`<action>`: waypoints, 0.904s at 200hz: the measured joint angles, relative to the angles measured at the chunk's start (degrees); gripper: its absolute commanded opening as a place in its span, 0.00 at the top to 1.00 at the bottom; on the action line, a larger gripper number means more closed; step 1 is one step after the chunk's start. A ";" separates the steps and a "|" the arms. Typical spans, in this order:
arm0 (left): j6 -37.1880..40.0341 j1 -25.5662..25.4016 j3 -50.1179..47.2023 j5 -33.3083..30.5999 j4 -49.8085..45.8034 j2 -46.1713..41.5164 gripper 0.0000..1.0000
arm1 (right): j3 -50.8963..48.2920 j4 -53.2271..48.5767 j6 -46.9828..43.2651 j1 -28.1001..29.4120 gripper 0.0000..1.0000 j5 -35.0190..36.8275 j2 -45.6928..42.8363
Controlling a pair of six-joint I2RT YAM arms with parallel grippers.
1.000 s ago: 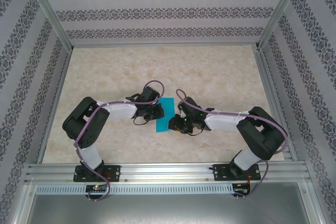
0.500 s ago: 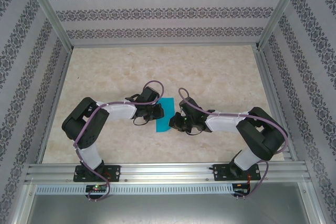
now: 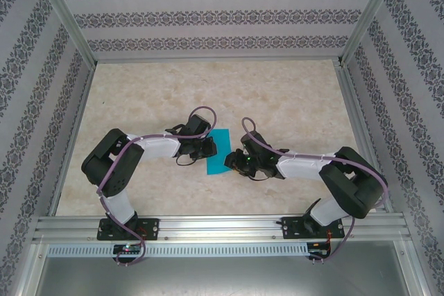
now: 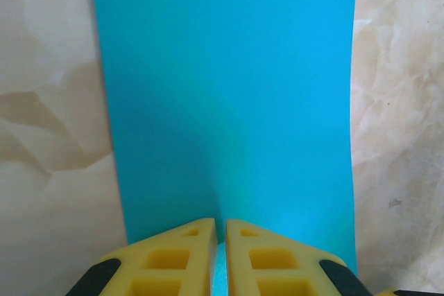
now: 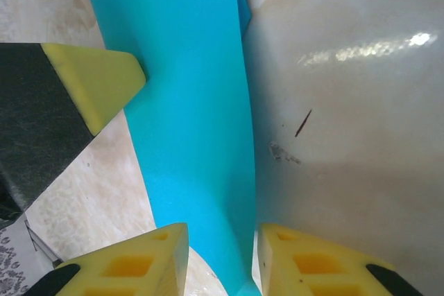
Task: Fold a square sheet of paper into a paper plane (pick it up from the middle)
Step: Third fold the triangle at the center of the table.
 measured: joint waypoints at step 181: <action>0.00 0.00 0.00 0.00 0.00 0.02 0.86 | -1.99 1.97 2.36 -0.15 0.88 -0.96 -2.34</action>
